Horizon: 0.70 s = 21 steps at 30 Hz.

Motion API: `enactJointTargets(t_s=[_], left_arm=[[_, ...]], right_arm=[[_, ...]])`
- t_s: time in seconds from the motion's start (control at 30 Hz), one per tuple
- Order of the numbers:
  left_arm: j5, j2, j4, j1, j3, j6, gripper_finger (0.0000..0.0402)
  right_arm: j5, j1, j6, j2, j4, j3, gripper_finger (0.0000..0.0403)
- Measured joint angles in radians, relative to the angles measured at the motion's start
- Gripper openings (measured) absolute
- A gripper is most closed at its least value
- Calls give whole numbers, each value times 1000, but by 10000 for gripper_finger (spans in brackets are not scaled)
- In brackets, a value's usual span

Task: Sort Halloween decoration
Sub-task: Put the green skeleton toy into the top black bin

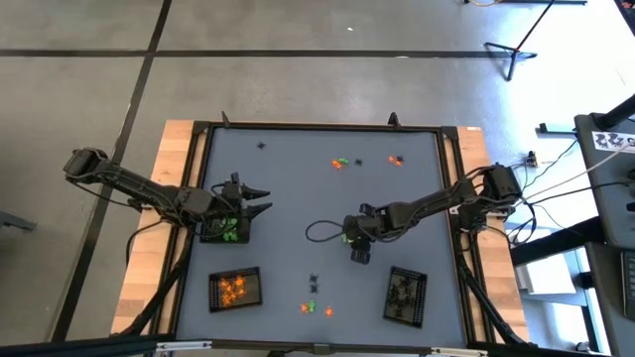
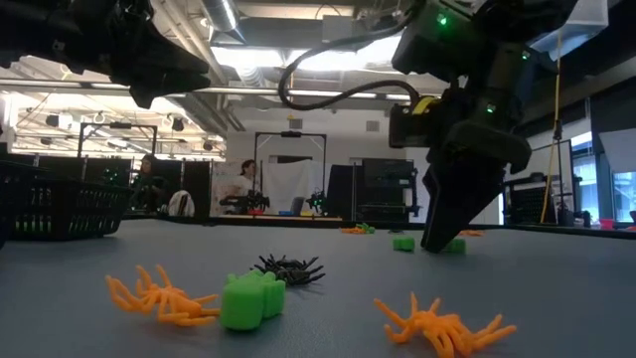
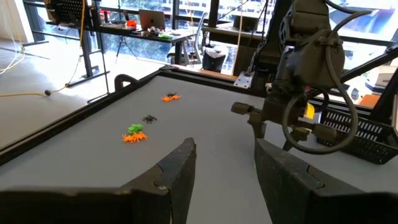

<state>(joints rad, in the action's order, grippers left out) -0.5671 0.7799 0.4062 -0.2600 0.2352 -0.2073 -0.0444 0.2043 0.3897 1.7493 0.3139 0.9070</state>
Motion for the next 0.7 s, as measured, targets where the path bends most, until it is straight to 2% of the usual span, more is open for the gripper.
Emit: enactJointTargets(t_s=[0.43,0.53,0.7], left_arm=[[0,0,-1,0,0,0,155],[0,0,-1,0,0,0,155],[0,0,-1,0,0,0,155]], right_arm=[[-23,5,49,-1,32,0,172],[-34,5,51,-1,32,0,139],[-39,5,52,-1,40,6,52]])
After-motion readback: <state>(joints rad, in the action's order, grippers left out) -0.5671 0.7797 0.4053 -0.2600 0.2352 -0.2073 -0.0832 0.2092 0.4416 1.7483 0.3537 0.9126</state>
